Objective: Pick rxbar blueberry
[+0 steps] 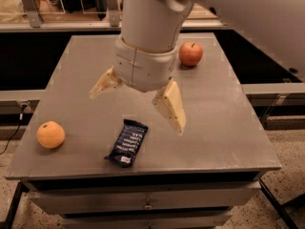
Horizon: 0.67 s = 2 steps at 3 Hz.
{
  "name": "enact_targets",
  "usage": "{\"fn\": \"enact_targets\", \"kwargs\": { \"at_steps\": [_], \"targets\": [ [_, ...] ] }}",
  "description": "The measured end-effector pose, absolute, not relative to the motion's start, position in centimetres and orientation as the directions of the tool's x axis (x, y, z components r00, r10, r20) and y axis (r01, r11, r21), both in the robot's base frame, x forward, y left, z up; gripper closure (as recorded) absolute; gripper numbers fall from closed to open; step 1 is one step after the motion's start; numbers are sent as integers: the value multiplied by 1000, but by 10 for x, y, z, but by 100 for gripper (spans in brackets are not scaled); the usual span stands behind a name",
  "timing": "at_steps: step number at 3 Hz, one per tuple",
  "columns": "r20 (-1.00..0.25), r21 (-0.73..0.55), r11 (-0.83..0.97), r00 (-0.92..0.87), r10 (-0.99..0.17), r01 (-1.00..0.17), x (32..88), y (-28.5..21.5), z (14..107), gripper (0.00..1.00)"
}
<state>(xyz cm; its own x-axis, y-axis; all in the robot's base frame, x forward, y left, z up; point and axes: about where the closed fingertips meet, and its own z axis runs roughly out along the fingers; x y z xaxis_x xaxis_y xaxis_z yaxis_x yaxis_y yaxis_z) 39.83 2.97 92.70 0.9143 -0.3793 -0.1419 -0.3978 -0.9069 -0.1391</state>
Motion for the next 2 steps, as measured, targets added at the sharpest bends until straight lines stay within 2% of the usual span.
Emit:
{"fn": "enact_targets", "kwargs": {
  "at_steps": [1, 2],
  "targets": [
    [-89, -105, -965, 969, -230, -239, 419, 33, 894, 0],
    [-42, -86, -987, 990, -133, -136, 428, 38, 872, 0]
  ]
}}
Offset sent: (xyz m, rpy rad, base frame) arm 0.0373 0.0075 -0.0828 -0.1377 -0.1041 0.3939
